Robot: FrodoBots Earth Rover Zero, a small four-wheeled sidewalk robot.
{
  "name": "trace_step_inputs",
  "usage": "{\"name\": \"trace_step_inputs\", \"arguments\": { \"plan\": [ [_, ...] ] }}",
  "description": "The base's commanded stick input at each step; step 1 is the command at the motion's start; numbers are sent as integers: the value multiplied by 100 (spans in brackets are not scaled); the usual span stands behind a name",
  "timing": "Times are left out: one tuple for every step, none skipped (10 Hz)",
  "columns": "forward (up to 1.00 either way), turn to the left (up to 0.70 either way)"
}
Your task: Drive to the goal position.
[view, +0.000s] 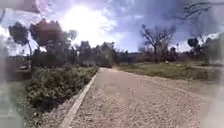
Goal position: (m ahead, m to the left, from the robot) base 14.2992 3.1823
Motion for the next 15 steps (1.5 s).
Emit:
{"name": "trace_step_inputs", "arguments": {
  "plan": [
    [0, -89],
    [0, -100],
    [0, -98],
    [0, -58],
    [0, -18],
    [0, 0],
    [0, 0],
    [0, 0],
    [0, 0],
    [0, 0],
    [0, 0],
    [0, 0],
    [0, 0],
    [26, 0],
    [53, 0]
  ]
}}
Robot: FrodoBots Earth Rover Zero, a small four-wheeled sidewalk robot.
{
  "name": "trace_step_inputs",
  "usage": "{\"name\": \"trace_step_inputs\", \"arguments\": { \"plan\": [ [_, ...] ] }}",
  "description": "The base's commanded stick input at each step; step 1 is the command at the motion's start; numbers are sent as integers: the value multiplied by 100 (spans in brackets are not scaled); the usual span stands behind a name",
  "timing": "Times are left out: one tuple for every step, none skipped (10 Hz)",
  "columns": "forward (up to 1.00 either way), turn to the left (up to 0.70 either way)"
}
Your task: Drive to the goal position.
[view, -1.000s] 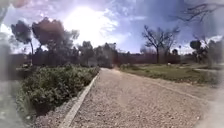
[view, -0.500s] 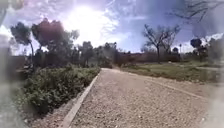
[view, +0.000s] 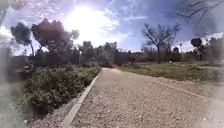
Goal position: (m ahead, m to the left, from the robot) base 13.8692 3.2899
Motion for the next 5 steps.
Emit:
{"name": "trace_step_inputs", "arguments": {
  "plan": [
    [80, 0],
    [100, 0],
    [100, 0],
    [100, 0],
    [100, 0]
  ]
}}
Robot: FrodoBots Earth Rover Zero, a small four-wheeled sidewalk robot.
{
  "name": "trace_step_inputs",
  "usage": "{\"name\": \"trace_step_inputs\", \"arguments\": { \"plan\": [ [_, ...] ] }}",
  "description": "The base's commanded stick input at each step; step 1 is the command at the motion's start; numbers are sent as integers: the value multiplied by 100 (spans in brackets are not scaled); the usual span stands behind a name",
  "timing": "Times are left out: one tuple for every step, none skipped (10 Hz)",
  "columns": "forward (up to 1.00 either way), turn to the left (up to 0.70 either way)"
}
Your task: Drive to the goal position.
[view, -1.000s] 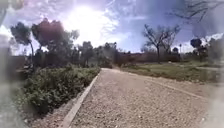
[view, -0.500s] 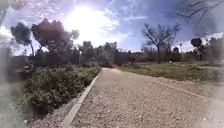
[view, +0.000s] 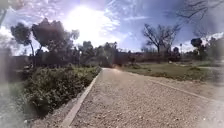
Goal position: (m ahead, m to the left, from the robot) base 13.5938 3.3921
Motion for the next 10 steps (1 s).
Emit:
{"name": "trace_step_inputs", "arguments": {
  "plan": [
    [100, 0],
    [100, 0],
    [100, 0],
    [100, 0],
    [100, 0],
    [100, 0],
    [100, 0],
    [100, 0],
    [100, 0],
    [100, 0]
  ]
}}
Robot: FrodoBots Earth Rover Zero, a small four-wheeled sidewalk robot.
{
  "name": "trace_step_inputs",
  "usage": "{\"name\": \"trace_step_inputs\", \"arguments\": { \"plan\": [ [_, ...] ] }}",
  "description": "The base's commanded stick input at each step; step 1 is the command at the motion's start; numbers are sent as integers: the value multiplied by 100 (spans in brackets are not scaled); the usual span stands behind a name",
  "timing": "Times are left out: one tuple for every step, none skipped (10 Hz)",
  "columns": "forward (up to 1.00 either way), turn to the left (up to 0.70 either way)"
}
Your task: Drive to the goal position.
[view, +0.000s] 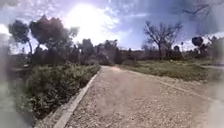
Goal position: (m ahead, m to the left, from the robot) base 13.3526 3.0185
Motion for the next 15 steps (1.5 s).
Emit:
{"name": "trace_step_inputs", "arguments": {
  "plan": [
    [100, 0],
    [100, 0],
    [100, 0],
    [100, 0],
    [100, 0],
    [100, 0],
    [100, 0],
    [100, 0],
    [100, 0],
    [100, 0],
    [100, 0],
    [100, 0],
    [89, 0],
    [85, 0],
    [85, 0]
  ]
}}
